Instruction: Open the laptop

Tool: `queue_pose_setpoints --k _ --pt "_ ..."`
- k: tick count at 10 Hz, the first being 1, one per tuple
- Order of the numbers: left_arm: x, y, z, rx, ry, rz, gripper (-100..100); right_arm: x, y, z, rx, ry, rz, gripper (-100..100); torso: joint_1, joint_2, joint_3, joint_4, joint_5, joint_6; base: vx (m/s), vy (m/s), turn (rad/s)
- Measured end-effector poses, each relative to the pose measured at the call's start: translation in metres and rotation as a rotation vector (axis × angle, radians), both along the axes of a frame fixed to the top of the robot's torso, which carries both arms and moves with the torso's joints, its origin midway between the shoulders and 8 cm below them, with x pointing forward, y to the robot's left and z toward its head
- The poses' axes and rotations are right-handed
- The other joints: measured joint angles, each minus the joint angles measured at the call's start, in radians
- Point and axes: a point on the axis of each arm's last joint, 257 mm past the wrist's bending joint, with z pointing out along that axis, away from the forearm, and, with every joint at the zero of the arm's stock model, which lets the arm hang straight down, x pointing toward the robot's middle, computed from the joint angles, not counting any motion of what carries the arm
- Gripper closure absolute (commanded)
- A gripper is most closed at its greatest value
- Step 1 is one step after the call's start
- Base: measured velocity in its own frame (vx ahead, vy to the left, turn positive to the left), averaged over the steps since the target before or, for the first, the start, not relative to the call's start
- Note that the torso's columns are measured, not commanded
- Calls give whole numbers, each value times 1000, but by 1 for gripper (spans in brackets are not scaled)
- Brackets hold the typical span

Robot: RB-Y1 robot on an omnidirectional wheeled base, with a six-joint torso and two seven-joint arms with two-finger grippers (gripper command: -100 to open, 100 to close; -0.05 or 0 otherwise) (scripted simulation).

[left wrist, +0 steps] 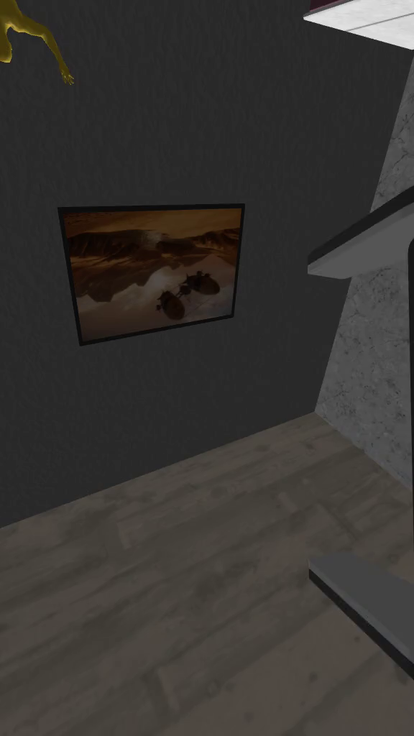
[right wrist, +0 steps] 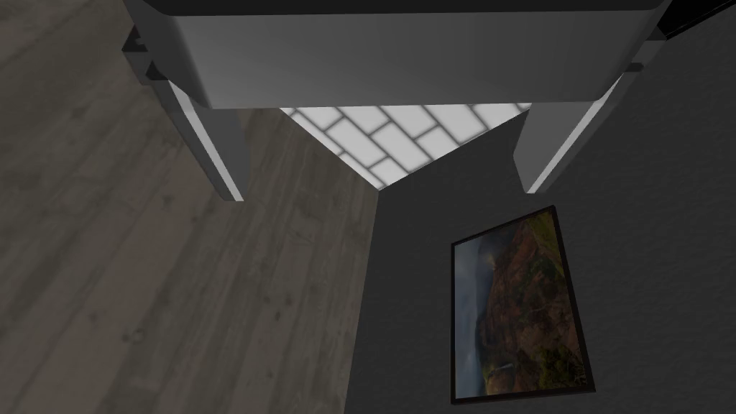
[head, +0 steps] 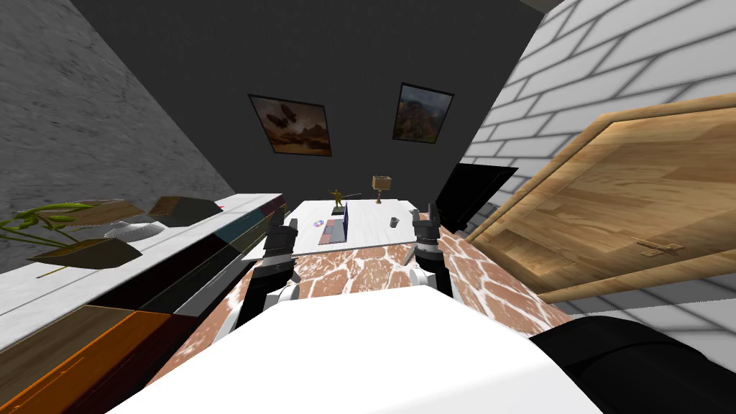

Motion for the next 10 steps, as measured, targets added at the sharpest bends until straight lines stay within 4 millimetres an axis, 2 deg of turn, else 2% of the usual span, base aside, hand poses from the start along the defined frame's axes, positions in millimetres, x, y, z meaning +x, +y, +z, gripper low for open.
queue_pose_setpoints --k 2,9,10 --pt "0 0 0 0 0 0 0 0 0 0 0 0 0 0 0 104 -209 105 0 0 0 0 0" --pt "0 0 0 0 0 0 0 0 0 0 0 0 0 0 0 618 -1234 617 0 0 0 0 0" --pt "0 0 0 0 0 0 -100 0 0 0 0 0 0 0 0 691 -1382 691 0 0 10 -6 -15"
